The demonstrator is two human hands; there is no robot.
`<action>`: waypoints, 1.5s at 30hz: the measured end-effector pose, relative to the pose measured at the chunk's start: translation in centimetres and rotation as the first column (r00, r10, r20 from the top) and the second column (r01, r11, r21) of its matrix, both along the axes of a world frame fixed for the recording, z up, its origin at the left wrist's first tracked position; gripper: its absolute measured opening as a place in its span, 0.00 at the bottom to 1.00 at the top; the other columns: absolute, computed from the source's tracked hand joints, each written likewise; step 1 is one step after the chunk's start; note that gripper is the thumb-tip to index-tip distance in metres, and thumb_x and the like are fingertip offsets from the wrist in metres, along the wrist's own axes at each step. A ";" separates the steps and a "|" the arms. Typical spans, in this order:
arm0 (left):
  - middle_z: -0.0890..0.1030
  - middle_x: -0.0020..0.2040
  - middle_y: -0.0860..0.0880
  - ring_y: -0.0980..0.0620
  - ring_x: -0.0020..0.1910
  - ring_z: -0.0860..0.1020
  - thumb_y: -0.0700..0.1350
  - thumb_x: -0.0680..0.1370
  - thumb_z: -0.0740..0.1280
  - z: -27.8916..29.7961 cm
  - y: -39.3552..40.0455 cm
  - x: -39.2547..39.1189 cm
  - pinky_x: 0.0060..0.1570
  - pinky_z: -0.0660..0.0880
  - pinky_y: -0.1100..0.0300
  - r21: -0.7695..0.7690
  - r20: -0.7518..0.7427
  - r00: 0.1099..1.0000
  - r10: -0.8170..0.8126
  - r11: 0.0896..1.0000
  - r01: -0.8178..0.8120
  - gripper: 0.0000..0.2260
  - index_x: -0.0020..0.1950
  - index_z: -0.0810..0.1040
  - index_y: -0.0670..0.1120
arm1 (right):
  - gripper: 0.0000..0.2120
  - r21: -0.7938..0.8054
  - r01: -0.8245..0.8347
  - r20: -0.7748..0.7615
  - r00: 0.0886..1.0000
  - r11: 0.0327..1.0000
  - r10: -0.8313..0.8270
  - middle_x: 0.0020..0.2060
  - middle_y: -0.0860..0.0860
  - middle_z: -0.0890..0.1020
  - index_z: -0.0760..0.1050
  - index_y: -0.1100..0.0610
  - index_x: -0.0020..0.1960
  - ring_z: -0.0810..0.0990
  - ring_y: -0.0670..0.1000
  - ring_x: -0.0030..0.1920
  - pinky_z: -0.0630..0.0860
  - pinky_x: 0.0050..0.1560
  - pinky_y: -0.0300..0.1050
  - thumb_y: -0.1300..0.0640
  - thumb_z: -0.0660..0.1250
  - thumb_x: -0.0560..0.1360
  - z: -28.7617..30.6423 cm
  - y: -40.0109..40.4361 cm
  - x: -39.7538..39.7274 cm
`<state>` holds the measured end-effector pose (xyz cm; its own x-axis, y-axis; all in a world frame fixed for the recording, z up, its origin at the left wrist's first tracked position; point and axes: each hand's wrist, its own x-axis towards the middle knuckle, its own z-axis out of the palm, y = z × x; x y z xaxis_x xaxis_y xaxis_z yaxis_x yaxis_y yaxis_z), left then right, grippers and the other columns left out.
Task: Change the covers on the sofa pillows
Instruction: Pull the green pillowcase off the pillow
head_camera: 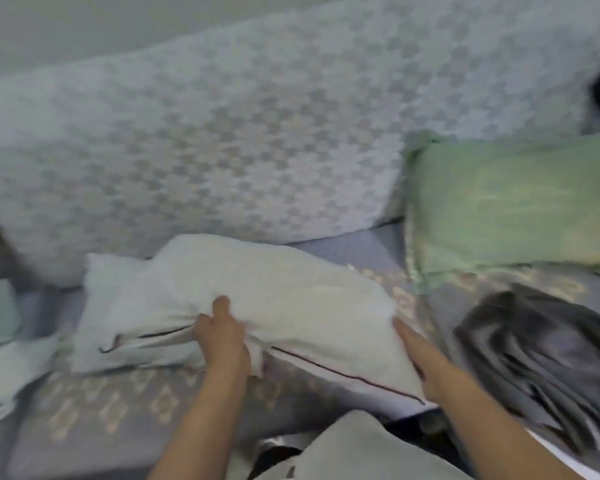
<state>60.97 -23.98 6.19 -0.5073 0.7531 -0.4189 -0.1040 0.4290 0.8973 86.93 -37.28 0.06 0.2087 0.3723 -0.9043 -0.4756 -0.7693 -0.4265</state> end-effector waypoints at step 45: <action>0.66 0.74 0.37 0.38 0.73 0.65 0.57 0.78 0.69 -14.0 16.9 51.6 0.71 0.65 0.49 -0.637 -0.557 -0.459 -0.692 0.002 0.771 0.32 0.76 0.64 0.43 | 0.13 0.032 0.200 0.482 0.855 0.979 -0.190 0.46 0.57 0.79 0.76 0.63 0.60 0.80 0.58 0.47 0.80 0.57 0.61 0.61 0.63 0.78 -7.4 10.3 44.0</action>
<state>112.59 -7.03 -7.80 0.6286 0.6546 -0.4199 0.7746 -0.5751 0.2630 130.92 -27.03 -7.33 0.6854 0.2626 -0.6792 -0.3563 -0.6925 -0.6273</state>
